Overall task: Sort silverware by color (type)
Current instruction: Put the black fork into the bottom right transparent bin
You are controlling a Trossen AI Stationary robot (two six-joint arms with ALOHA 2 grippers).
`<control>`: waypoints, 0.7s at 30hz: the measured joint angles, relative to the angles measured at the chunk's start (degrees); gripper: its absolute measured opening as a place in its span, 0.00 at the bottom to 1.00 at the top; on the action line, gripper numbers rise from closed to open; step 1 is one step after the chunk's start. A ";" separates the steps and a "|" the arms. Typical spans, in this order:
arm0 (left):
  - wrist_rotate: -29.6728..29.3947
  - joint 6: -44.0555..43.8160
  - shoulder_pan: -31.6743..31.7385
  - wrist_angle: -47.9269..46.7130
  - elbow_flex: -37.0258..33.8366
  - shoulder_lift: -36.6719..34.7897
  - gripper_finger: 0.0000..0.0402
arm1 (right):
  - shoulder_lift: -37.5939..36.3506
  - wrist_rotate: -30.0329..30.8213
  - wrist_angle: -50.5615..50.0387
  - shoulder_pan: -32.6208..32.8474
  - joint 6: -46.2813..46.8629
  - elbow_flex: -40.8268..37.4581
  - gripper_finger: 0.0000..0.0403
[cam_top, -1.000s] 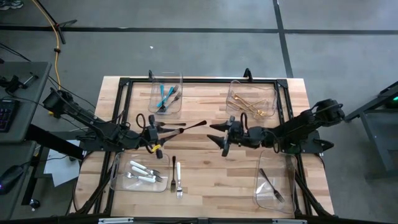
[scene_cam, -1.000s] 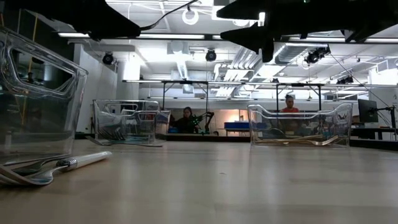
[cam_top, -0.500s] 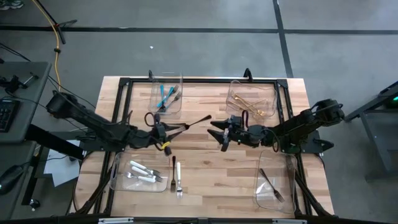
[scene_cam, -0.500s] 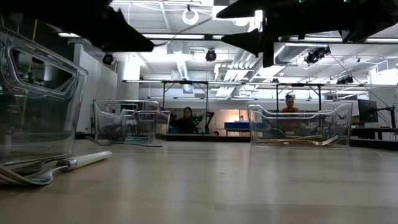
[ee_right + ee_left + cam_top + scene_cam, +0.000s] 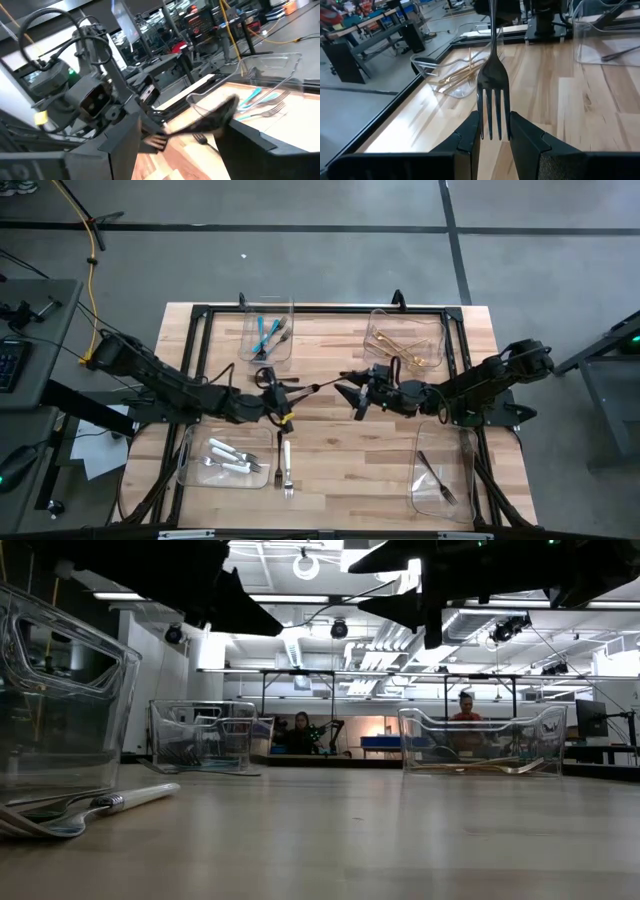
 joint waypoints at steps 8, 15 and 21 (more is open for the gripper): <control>-3.32 0.68 -0.02 -0.03 0.70 1.07 0.18 | 0.00 2.37 -0.59 0.00 0.03 0.00 0.46; -3.15 0.66 -0.02 -0.01 0.70 1.03 0.18 | 0.00 2.54 -1.41 0.00 -0.71 0.00 0.07; -1.29 0.61 -0.01 -0.19 0.70 1.03 0.18 | 0.00 2.33 -1.50 0.02 -1.14 0.00 0.09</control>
